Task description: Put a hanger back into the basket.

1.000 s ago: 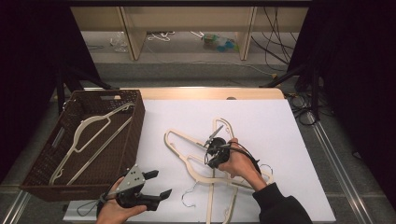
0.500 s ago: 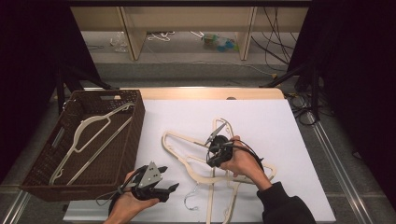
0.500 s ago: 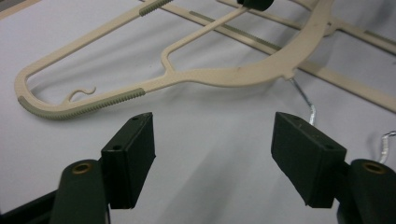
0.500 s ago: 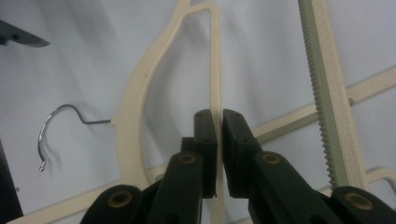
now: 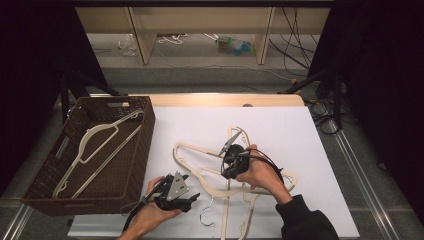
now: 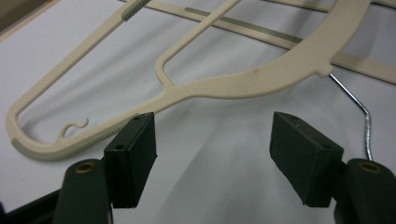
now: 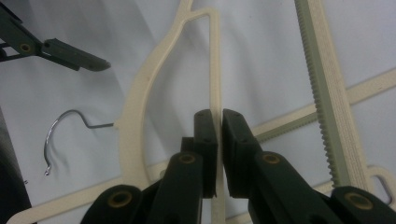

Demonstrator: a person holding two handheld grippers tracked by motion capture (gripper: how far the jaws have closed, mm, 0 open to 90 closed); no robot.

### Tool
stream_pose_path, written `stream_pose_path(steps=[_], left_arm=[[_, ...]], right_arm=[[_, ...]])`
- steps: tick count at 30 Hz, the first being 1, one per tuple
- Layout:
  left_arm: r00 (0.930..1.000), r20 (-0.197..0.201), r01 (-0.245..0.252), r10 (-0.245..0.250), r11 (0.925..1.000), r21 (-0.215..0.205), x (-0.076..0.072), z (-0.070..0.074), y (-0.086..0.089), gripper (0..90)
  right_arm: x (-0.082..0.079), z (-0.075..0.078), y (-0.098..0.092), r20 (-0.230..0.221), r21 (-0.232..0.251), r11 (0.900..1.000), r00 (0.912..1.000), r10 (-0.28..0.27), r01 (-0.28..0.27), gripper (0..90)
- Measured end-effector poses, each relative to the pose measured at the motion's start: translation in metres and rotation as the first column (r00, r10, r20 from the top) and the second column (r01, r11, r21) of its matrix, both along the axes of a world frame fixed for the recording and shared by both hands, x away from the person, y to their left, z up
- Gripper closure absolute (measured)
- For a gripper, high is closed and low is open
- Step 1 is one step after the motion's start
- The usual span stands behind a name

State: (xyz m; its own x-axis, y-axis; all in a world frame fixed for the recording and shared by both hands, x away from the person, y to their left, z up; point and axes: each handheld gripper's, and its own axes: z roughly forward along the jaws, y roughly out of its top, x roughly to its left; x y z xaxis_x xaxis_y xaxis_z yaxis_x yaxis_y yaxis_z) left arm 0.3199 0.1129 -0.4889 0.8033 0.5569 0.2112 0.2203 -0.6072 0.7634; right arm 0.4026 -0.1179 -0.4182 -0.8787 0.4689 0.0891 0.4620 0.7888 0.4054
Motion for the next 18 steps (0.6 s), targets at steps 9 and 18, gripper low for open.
stream_pose_path(steps=[9,18], left_arm=[[0.9977,0.045,0.049,-0.05,0.9981,0.037,0.001,-0.002,-0.012,33.3],[0.997,0.064,0.038,-0.044,0.9956,0.085,0.002,-0.005,-0.019,30.0]], right_arm=[[-0.001,0.002,0.001,-0.008,-0.007,1.0,0.9999,0.009,-0.009,85.3],[-0.001,0.002,0.002,-0.018,-0.003,1.0,0.9998,0.009,-0.009,85.4]])
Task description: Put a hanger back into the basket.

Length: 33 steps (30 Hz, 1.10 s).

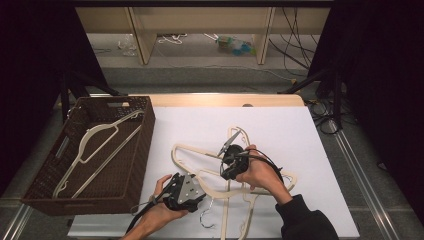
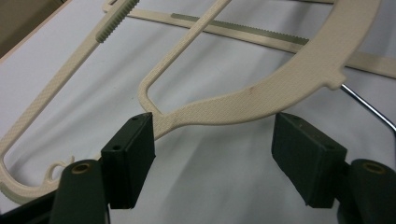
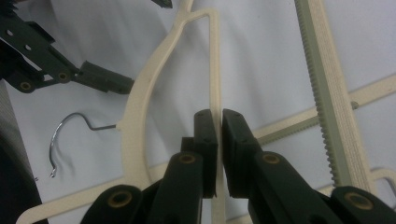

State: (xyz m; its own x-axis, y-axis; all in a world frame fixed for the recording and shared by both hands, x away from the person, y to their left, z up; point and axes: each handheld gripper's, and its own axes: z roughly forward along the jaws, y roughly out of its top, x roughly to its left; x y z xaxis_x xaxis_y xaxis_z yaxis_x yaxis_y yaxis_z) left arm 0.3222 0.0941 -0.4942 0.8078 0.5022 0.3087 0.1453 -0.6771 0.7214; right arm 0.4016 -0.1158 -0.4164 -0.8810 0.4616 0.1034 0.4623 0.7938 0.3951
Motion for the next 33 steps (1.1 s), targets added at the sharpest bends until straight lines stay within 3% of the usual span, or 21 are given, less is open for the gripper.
stream_pose_path(steps=[2,8,10,12,13,16,17,19,23,26,29,30,31,33], left_arm=[[0.9999,0.014,0.001,-0.001,0.9999,-0.011,-0.001,-0.002,-0.003,29.9],[0.997,0.077,0.005,-0.008,0.999,0.045,-0.003,0.0,-0.008,28.1],[0.9962,0.087,-0.003,0.001,0.9998,0.018,-0.004,0.0,-0.009,28.3],[0.9943,0.105,0.013,-0.018,0.9987,0.05,-0.005,0.002,-0.008,28.1],[0.9927,0.12,0.011,-0.012,0.9999,0.007,-0.005,0.001,-0.009,28.2],[0.9881,0.146,0.05,-0.048,0.9986,-0.015,-0.007,0.004,-0.008,31.0],[0.9868,0.152,0.063,-0.055,0.9971,-0.043,-0.008,0.005,-0.009,32.3],[0.9822,0.164,0.1,-0.091,0.9939,-0.046,-0.009,0.008,-0.009,35.1],[0.9779,0.16,0.145,-0.135,0.9881,-0.051,-0.009,0.009,-0.009,49.6],[0.9691,0.177,0.18,-0.172,0.9831,-0.033,-0.01,0.01,-0.008,55.3],[0.9538,0.207,0.22,-0.217,0.9755,0.011,-0.01,0.014,-0.007,59.6],[0.9448,0.234,0.232,-0.23,0.9726,0.018,-0.01,0.015,-0.007,61.8],[0.9441,0.229,0.239,-0.237,0.9707,0.019,-0.011,0.016,-0.007,63.3],[0.9357,0.245,0.256,-0.253,0.9665,0.023,-0.01,0.02,-0.006,65.8]], right_arm=[[0.0,0.0,0.0,0.001,0.002,1.0,1.0,-0.002,0.002,85.3],[0.001,0.0,-0.001,-0.006,0.004,1.0,1.0,-0.006,0.006,85.4],[0.002,0.0,-0.003,-0.004,0.004,1.0,1.0,-0.009,0.009,85.3],[0.003,0.0,-0.004,-0.009,0.008,1.0,1.0,-0.004,0.004,85.2],[0.003,0.0,-0.004,-0.009,0.008,1.0,0.9999,-0.006,0.006,85.2],[0.004,-0.001,-0.006,-0.02,0.011,1.0,0.9998,-0.002,0.002,85.1],[0.004,-0.001,-0.006,-0.024,0.009,1.0,0.9997,-0.004,0.004,85.0],[0.005,-0.003,-0.007,-0.036,0.019,1.0,0.9993,0.009,-0.008,85.0],[0.006,-0.003,-0.008,-0.037,0.02,1.0,0.9993,0.008,-0.008,85.0],[0.007,-0.003,-0.009,-0.034,0.02,1.0,0.9994,0.012,-0.012,84.9],[0.007,-0.003,-0.01,-0.035,0.026,1.0,0.9993,0.016,-0.016,84.9],[0.007,-0.003,-0.01,-0.034,0.025,0.999,0.9992,0.021,-0.02,84.9],[0.007,-0.003,-0.01,-0.035,0.024,0.999,0.9991,0.022,-0.021,84.9],[0.007,-0.004,-0.01,-0.04,0.025,0.999,0.9988,0.027,-0.026,85.0]])
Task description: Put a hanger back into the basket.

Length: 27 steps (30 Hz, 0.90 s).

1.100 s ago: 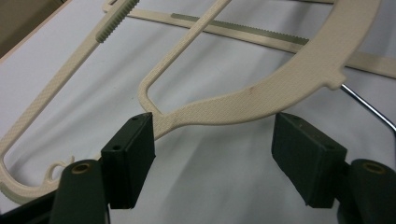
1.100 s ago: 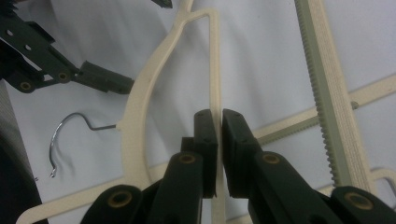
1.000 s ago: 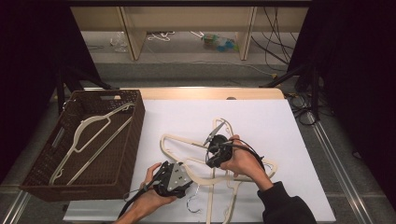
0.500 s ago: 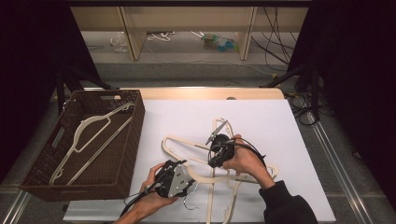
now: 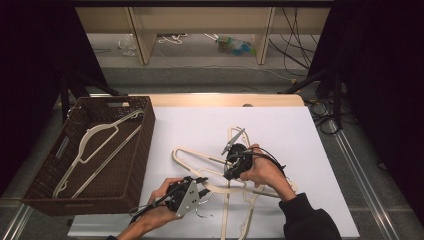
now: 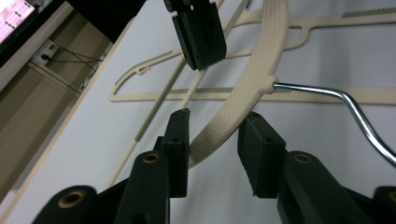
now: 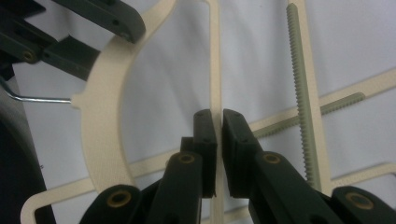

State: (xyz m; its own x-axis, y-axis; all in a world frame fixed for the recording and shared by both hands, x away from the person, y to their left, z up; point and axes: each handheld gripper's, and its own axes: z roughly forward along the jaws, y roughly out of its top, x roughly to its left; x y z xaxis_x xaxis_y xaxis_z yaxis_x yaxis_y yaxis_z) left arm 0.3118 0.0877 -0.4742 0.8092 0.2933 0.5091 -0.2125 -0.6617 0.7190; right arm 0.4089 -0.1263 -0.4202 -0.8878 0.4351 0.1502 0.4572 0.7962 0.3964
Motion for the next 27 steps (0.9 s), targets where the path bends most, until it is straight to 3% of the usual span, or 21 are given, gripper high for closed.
stream_pose_path(steps=[4,11,12,13,14,15,17,20,23,24,26,27], left_arm=[[0.9985,0.042,0.035,-0.035,0.9994,0.008,0.002,0.01,0.002,71.0],[0.9938,0.069,0.081,-0.087,0.9928,0.088,0.004,0.022,-0.002,76.1],[0.9928,0.073,0.086,-0.095,0.9896,0.115,0.004,0.025,-0.002,76.5],[0.9926,0.076,0.086,-0.095,0.9904,0.108,0.004,0.027,-0.003,77.1],[0.9909,0.084,0.093,-0.105,0.9855,0.142,0.004,0.03,-0.003,77.8],[0.9923,0.071,0.093,-0.101,0.9893,0.113,0.004,0.03,-0.004,78.3],[0.992,0.074,0.092,-0.103,0.9861,0.138,0.005,0.034,-0.005,79.1],[0.9911,0.083,0.092,-0.104,0.9869,0.132,0.008,0.039,-0.007,80.4],[0.991,0.089,0.086,-0.1,0.9854,0.147,0.011,0.048,-0.009,82.5],[0.9918,0.089,0.079,-0.092,0.9878,0.134,0.013,0.051,-0.009,83.2],[0.9917,0.096,0.067,-0.085,0.9822,0.175,0.018,0.061,-0.008,84.0],[0.9938,0.085,0.06,-0.071,0.9907,0.122,0.019,0.061,-0.009,84.7]], right_arm=[[0.0,-0.001,0.001,-0.007,0.001,1.0,0.9999,0.014,-0.014,85.2],[0.0,0.001,0.0,-0.01,0.019,1.0,0.9997,0.023,-0.023,85.3],[0.0,0.001,-0.001,-0.009,0.024,0.999,0.9995,0.031,-0.031,85.3],[0.0,0.002,-0.002,-0.008,0.031,0.999,0.9994,0.034,-0.034,85.3],[0.0,0.003,-0.003,-0.007,0.035,0.999,0.9994,0.035,-0.035,85.1],[0.0,0.004,-0.003,-0.007,0.037,0.999,0.9996,0.027,-0.027,84.9],[0.001,0.006,-0.005,-0.007,0.05,0.998,0.9995,0.03,-0.03,84.5],[0.001,0.01,-0.008,0.015,0.054,0.998,0.9998,0.013,-0.014,82.6],[0.002,0.022,-0.014,0.054,0.079,0.996,0.998,-0.034,0.03,75.1],[0.002,0.028,-0.017,0.081,0.093,0.994,0.9945,-0.066,0.059,72.6],[0.002,0.042,-0.026,0.127,0.121,0.988,0.9858,-0.11,0.094,68.4],[0.001,0.049,-0.031,0.148,0.132,0.984,0.9797,-0.135,0.116,64.4]])
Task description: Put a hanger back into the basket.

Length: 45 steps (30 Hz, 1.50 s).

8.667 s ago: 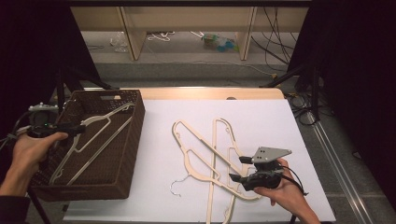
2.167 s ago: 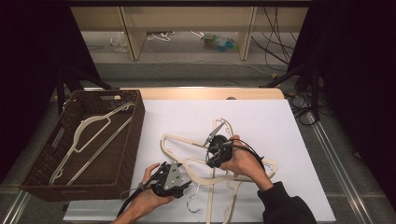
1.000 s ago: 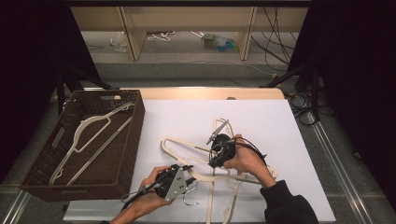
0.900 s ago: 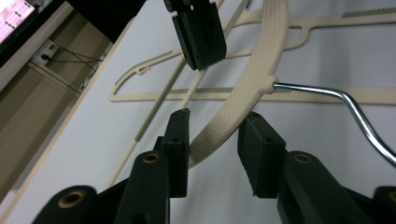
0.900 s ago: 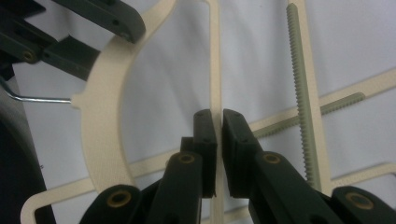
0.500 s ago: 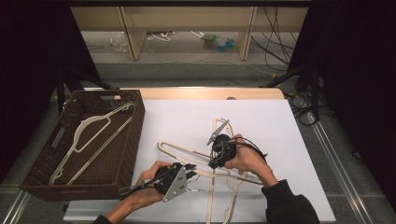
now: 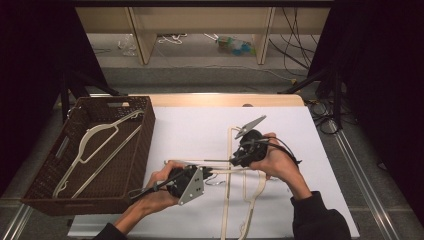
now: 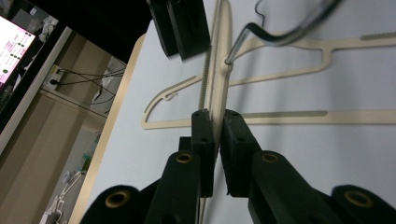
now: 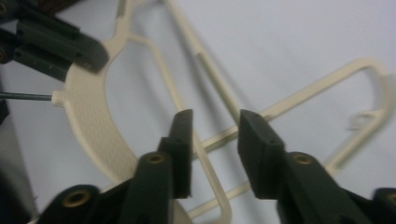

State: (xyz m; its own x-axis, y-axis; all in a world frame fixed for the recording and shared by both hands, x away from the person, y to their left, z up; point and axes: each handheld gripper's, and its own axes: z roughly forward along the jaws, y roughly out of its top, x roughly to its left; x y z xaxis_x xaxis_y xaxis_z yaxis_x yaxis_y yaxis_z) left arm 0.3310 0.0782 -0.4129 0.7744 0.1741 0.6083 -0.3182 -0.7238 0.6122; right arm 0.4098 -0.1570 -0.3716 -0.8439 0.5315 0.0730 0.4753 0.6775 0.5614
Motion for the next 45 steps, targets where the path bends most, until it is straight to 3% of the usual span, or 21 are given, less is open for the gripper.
stream_pose_path(steps=[2,5,7,9,10,12,14,21,23,25,26,27,28,29,33,35,37,38,39,40,45], left_arm=[[0.9998,0.003,-0.02,0.02,0.9996,-0.019,0.005,0.007,0.0,85.7],[0.9973,-0.039,-0.064,0.062,0.9964,-0.056,0.013,0.016,0.003,86.1],[0.9946,-0.056,-0.091,0.087,0.9932,-0.072,0.018,0.02,0.004,86.2],[0.993,-0.062,-0.106,0.101,0.9905,-0.087,0.025,0.025,0.005,86.2],[0.9888,-0.097,-0.123,0.114,0.9873,-0.1,0.027,0.026,0.006,86.3],[0.9848,-0.11,-0.147,0.134,0.9823,-0.117,0.032,0.03,0.009,86.3],[0.9764,-0.141,-0.183,0.163,0.9734,-0.138,0.036,0.034,0.012,86.3],[0.9491,-0.24,-0.258,0.204,0.9414,-0.218,0.049,0.045,0.022,86.4],[0.9361,-0.284,-0.28,0.208,0.9286,-0.244,0.051,0.048,0.025,86.4],[0.9311,-0.298,-0.289,0.211,0.9246,-0.249,0.053,0.052,0.029,86.4],[0.9205,-0.324,-0.309,0.218,0.9135,-0.264,0.053,0.053,0.03,86.4],[0.9163,-0.336,-0.315,0.219,0.9117,-0.264,0.054,0.055,0.031,86.4],[0.9068,-0.359,-0.329,0.222,0.9035,-0.274,0.054,0.056,0.031,86.4],[0.9047,-0.364,-0.333,0.222,0.9009,-0.278,0.055,0.059,0.033,86.4],[0.8649,-0.436,-0.406,0.249,0.8576,-0.316,0.056,0.065,0.036,86.3],[0.8576,-0.45,-0.417,0.25,0.8494,-0.324,0.056,0.068,0.038,86.4],[0.8505,-0.457,-0.428,0.261,0.8478,-0.313,0.056,0.072,0.042,86.3],[0.84,-0.479,-0.442,0.254,0.8333,-0.332,0.056,0.073,0.043,86.4],[0.835,-0.486,-0.45,0.258,0.8282,-0.334,0.056,0.075,0.045,86.4],[0.8336,-0.492,-0.449,0.25,0.8265,-0.34,0.056,0.077,0.047,86.4],[0.7965,-0.562,-0.485,0.223,0.7901,-0.374,0.054,0.086,0.058,86.4]], right_arm=[[-0.002,0.015,-0.009,0.054,0.01,0.999,0.9974,-0.048,0.047,61.8],[-0.004,0.032,-0.024,0.105,0.083,0.993,0.9901,-0.093,0.084,54.9],[-0.005,0.04,-0.033,0.152,0.108,0.988,0.9803,-0.127,0.111,50.6],[-0.007,0.047,-0.04,0.164,0.131,0.984,0.976,-0.144,0.123,49.4],[-0.008,0.049,-0.043,0.177,0.14,0.982,0.9727,-0.15,0.126,47.5],[-0.011,0.054,-0.047,0.177,0.144,0.979,0.97,-0.167,0.142,46.9],[-0.013,0.055,-0.049,0.215,0.162,0.977,0.9619,-0.169,0.136,44.8],[-0.024,0.053,-0.053,0.18,0.176,0.975,0.9697,-0.165,0.134,39.6],[-0.027,0.049,-0.054,0.185,0.176,0.974,0.9674,-0.174,0.141,39.2],[-0.028,0.046,-0.055,0.182,0.169,0.975,0.9682,-0.171,0.141,39.1],[-0.029,0.043,-0.056,0.181,0.169,0.976,0.9687,-0.17,0.14,39.1],[-0.03,0.041,-0.057,0.173,0.163,0.976,0.9702,-0.169,0.141,39.1],[-0.031,0.038,-0.058,0.171,0.156,0.978,0.9717,-0.163,0.136,39.1],[-0.031,0.035,-0.058,0.167,0.156,0.978,0.9727,-0.161,0.135,39.1],[-0.035,0.025,-0.059,0.169,0.158,0.978,0.9726,-0.16,0.134,39.1],[-0.038,0.024,-0.06,0.148,0.132,0.982,0.9774,-0.151,0.132,39.1],[-0.039,0.019,-0.06,0.162,0.146,0.982,0.976,-0.145,0.122,39.1],[-0.04,0.02,-0.061,0.145,0.132,0.984,0.9801,-0.136,0.117,39.1],[-0.041,0.016,-0.06,0.173,0.143,0.983,0.9753,-0.138,0.113,39.1],[-0.043,0.017,-0.061,0.146,0.127,0.984,0.9793,-0.14,0.122,39.1],[-0.045,0.013,-0.061,0.141,0.141,0.982,0.9788,-0.148,0.129,39.2]])
